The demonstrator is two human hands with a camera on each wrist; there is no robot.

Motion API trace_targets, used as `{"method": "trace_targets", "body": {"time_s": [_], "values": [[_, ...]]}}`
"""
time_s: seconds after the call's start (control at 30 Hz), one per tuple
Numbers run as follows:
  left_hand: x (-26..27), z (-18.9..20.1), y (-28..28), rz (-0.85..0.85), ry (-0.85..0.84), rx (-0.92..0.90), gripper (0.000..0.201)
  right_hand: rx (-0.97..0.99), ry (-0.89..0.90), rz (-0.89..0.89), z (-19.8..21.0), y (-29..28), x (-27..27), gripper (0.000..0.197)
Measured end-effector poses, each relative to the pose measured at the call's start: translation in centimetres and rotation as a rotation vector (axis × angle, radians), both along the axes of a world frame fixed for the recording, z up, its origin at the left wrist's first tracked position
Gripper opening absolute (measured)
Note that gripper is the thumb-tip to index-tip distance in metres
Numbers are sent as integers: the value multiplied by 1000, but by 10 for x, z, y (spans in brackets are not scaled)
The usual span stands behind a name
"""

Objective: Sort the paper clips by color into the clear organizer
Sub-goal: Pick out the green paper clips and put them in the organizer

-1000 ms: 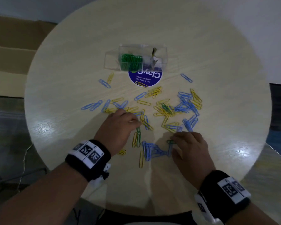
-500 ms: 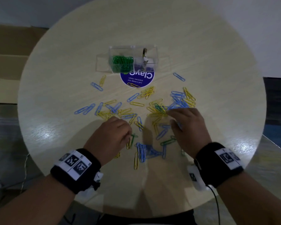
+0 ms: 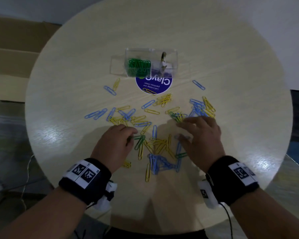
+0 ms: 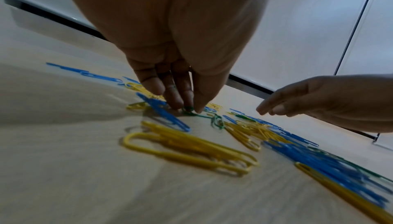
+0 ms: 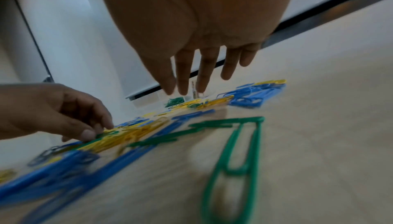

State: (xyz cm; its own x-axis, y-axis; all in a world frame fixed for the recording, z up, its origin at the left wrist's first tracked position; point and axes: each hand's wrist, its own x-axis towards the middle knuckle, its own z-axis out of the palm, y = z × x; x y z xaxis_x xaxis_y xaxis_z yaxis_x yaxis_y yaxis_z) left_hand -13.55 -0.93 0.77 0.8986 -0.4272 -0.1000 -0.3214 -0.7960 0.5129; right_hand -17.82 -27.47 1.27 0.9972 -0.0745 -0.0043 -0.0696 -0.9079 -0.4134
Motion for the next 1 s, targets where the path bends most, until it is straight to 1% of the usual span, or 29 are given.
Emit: {"method": "trace_targets", "body": {"time_s": [0.07,0.13,0.2,0.33,0.4,0.43,0.53,0.63,0.7,0.77,0.83,0.9,0.93,1.0], "values": [[2,-2,1,24,-1,0,19,-65,-21,-11,-3,-2,12,30],[4,-4,2,34,-9,16,16,-144,39,23,-5,0,18,34],[6,-4,4,43,-10,20,15,-169,91,54,-6,3,18,36],[6,-1,8,57,12,-15,14,-147,66,82,-4,9,8,33],[3,0,7,58,13,-14,22,-102,52,83,-6,10,5,30],[3,1,5,57,15,6,26,-62,47,82,-7,10,6,29],[0,0,-1,45,-11,112,22,42,32,92,-8,13,17,23],[-2,1,-6,55,-9,127,21,-10,73,107,-6,22,32,20],[-3,1,-5,93,27,86,20,-60,141,107,-6,27,40,20],[-4,1,-4,131,72,22,22,-56,176,93,-10,28,45,20],[-4,0,-3,156,103,-25,27,-65,168,95,-11,24,49,28],[-4,0,-2,164,103,-30,29,-114,139,97,-9,18,52,33],[-4,0,-2,164,98,-29,29,-115,120,74,-7,15,54,31],[-6,1,-1,142,72,-9,26,-35,74,40,-1,13,55,26]]}}
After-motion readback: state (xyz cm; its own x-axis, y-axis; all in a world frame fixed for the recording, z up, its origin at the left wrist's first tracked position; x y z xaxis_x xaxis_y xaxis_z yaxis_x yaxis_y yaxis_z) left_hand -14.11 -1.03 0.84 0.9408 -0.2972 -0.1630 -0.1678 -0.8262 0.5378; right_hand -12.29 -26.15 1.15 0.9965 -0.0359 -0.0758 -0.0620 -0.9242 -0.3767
